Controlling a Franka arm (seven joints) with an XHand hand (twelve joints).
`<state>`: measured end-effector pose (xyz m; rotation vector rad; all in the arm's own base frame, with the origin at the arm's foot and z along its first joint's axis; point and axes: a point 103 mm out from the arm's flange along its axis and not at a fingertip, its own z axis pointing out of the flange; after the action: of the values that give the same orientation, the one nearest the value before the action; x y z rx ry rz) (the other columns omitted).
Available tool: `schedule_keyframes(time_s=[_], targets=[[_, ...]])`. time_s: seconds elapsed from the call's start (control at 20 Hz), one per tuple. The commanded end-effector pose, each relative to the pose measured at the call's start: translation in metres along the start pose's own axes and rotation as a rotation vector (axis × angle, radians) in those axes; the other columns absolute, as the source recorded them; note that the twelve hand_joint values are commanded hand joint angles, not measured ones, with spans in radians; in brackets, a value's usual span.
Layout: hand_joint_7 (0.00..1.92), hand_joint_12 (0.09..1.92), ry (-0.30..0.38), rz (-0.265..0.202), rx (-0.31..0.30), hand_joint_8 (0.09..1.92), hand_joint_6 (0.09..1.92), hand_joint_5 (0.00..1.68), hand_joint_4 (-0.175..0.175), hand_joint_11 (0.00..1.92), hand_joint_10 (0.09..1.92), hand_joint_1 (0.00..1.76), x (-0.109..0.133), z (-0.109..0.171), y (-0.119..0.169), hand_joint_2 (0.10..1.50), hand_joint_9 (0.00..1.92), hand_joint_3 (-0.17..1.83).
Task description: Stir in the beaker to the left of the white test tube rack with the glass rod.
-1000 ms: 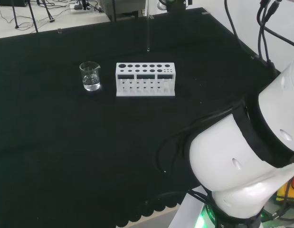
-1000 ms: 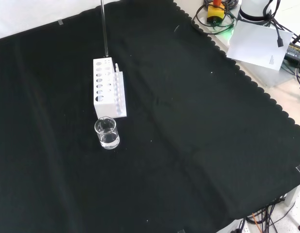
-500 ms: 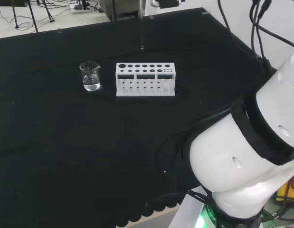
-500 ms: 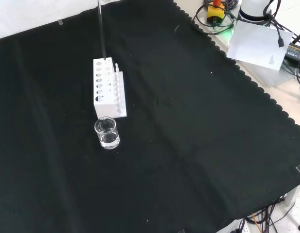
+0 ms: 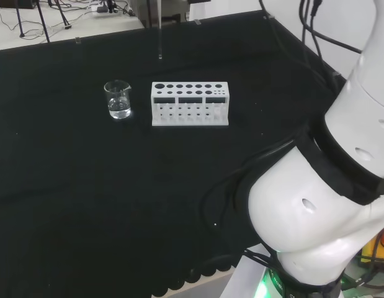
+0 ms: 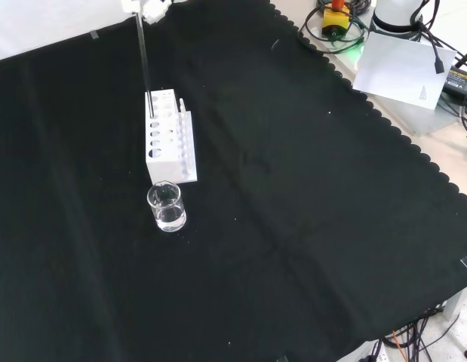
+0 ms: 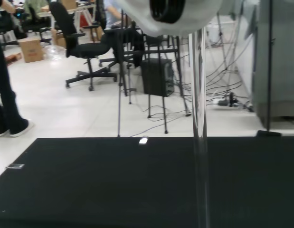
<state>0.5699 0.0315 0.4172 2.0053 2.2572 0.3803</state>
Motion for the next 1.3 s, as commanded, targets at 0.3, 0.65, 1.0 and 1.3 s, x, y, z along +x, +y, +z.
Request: schedule_keyframes(time_s=[0.3,0.65,1.0,1.3], targets=[[1.21,0.65,0.093,-0.156,0.056,0.93,0.46,1.12,-0.175,1.32,0.69,1.30,0.052,0.052,0.038,1.04,1.67,0.00],[1.21,0.65,0.089,-0.198,0.090,0.93,0.47,1.12,-0.175,1.32,0.69,1.30,0.073,0.079,0.051,1.04,1.66,0.00],[1.20,0.65,0.123,-0.234,0.097,0.93,0.47,1.12,-0.175,1.32,0.70,1.30,0.082,0.093,0.054,1.04,1.66,0.00],[1.20,0.65,0.139,-0.250,0.109,0.93,0.47,1.12,-0.175,1.32,0.70,1.30,0.087,0.103,0.061,1.04,1.66,0.00]])
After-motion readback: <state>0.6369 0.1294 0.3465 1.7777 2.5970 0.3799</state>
